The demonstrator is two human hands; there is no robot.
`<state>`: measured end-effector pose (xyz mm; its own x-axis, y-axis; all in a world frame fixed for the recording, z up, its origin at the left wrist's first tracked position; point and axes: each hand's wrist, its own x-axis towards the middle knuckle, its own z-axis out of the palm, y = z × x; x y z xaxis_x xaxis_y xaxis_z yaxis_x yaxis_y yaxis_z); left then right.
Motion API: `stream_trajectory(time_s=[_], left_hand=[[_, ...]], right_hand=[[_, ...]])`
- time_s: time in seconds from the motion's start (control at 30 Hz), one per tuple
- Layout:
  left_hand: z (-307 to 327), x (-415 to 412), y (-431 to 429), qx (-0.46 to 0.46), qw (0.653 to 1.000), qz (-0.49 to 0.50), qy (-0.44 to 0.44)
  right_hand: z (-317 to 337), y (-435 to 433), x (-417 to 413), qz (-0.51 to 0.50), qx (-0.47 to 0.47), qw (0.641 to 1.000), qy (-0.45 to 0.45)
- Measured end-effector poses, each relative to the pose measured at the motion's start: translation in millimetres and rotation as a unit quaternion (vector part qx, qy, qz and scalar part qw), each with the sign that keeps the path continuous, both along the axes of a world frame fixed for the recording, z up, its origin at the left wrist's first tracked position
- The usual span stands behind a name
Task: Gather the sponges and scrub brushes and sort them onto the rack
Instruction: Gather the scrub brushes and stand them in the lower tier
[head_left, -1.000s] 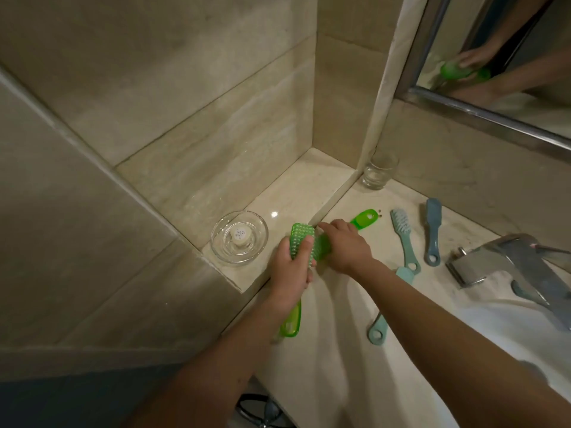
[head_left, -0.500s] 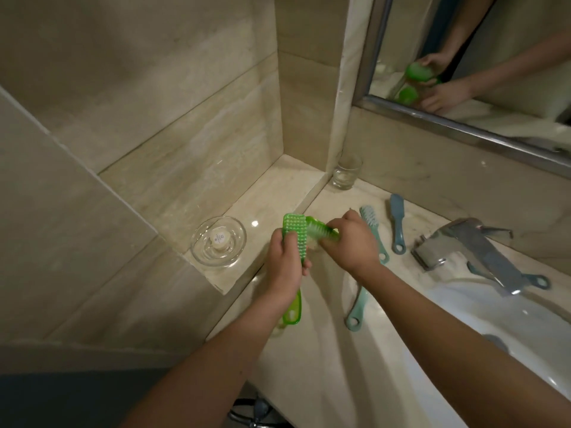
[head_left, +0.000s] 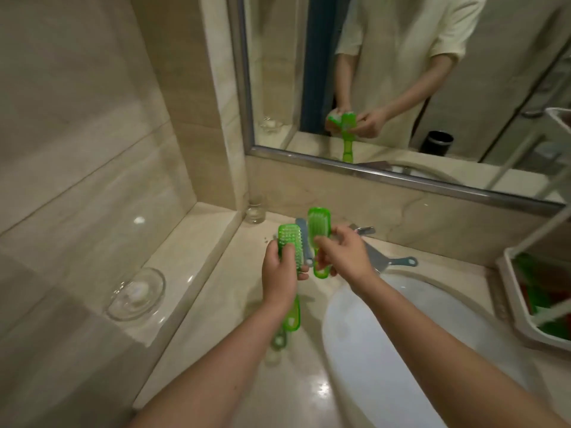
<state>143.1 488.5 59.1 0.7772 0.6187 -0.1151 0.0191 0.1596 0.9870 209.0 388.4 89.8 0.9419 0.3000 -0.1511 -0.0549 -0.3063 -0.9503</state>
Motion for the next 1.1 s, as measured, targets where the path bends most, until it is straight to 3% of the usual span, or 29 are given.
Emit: stream_trajectory(time_s=[0.17,0.33,0.6,0.8,1.1], left_hand=[[13,10,-46,0.014,0.998,-0.061,-0.010],[18,15,-96,0.012,0.993,-0.112,-0.027],[18,13,-179,0.045,0.989,-0.142,-0.027],[23,9,-245,0.051,0.985,-0.166,-0.001],[16,1,-331,0.171,0.953,-0.240,0.071]], right_hand=[[18,-55,-8,-0.037,0.101,0.989,0.097],[27,-107,-12,-0.074,0.129,0.980,0.130],[28,-202,-25,-0.104,0.124,0.969,0.186],[36,-271,-37,-0.101,0.078,0.978,0.164],[24,-377,-50,-0.134,0.029,0.977,0.166]])
